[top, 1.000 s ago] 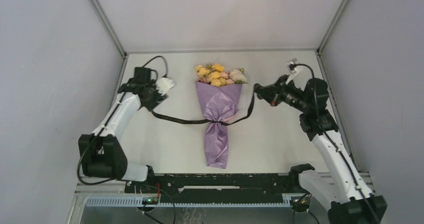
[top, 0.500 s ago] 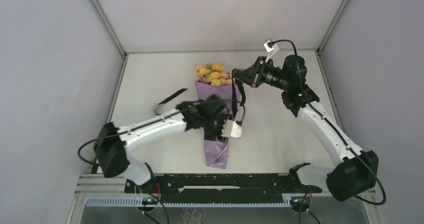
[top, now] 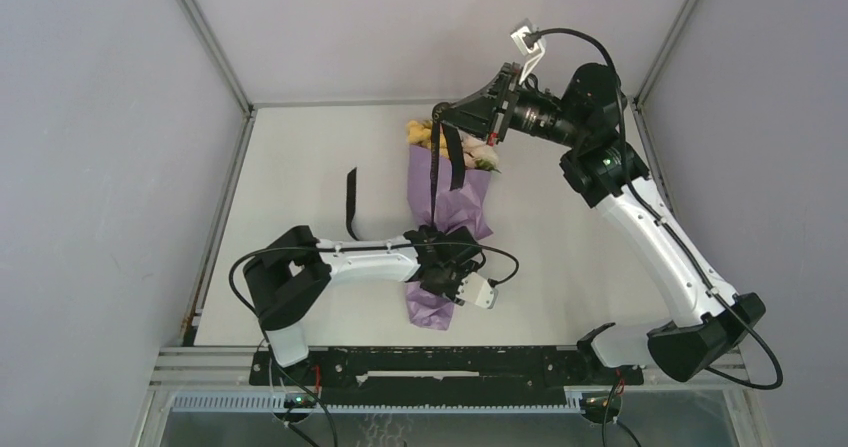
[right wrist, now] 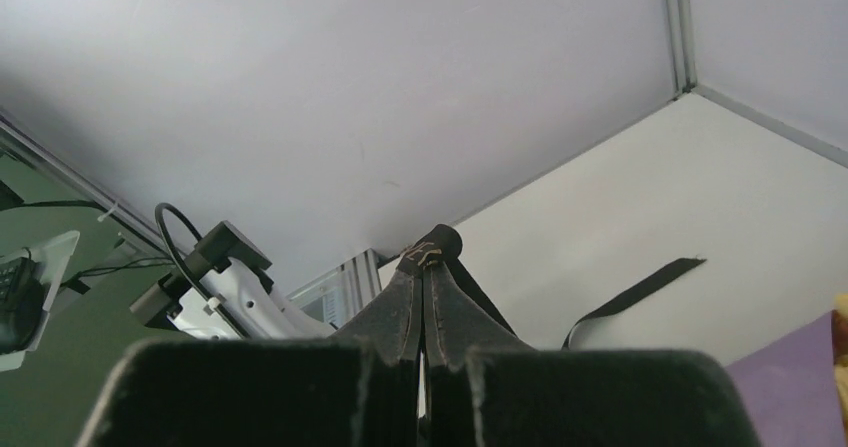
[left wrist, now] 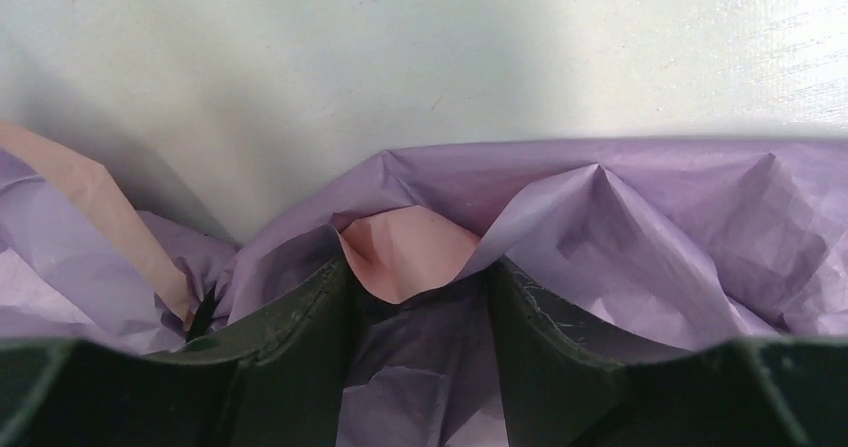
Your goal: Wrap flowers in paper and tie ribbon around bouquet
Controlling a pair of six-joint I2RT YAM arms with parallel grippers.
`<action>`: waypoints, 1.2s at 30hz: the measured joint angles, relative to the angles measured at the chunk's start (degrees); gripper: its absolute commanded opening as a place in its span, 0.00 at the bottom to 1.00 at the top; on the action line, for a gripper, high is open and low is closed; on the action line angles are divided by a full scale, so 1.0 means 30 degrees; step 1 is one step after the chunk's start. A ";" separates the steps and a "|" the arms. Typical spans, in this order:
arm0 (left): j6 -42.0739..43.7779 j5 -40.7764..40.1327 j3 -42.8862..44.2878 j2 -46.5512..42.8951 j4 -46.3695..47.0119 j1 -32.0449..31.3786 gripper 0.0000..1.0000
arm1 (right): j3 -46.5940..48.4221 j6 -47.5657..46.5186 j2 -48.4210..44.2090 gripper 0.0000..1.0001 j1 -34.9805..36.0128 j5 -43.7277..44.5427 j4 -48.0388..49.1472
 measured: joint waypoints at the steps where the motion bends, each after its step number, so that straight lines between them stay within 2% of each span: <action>1: 0.0007 0.0022 0.0000 0.0000 0.0007 -0.0007 0.56 | 0.0372 -0.0051 0.0182 0.00 0.0051 -0.0095 -0.0270; 7: -0.0255 0.0350 0.0087 0.0000 -0.0211 0.0007 0.57 | -0.0015 -0.0080 0.0408 0.00 -0.0182 -0.0066 -0.0401; 11: -0.1158 0.1610 0.0772 -0.0219 -0.2368 0.0095 0.68 | -0.2907 0.0291 -0.0962 0.00 -0.1326 -0.0131 -0.0007; 15: -0.1719 0.3104 0.1632 -0.2142 -0.4772 0.0146 0.71 | -0.5901 0.0605 -0.2470 0.00 -0.3942 0.0124 -0.0408; 20: -0.1574 0.4860 0.2929 -0.4911 -0.7249 0.1078 0.72 | -0.6805 0.0423 -0.3330 0.00 -0.5690 0.0342 -0.1763; 22: -0.1202 0.5763 0.3009 -0.5712 -0.8036 0.2667 0.72 | -0.6805 0.0117 -0.3687 0.00 -0.5756 0.0291 -0.2193; 24: -0.0532 0.6142 0.2805 -0.6258 -0.8371 0.5173 0.73 | -0.6805 -0.0138 -0.4044 0.00 -0.5756 0.0255 -0.2616; 29: 0.0678 0.3723 0.0743 -0.6120 -0.6455 1.0506 0.73 | -0.6849 -0.0546 -0.4422 0.00 -0.5756 0.0138 -0.3133; 36: 0.2841 0.1348 0.0510 -0.1668 -0.5705 1.3500 0.73 | -0.7125 -0.0954 -0.4466 0.00 -0.5836 0.0007 -0.3825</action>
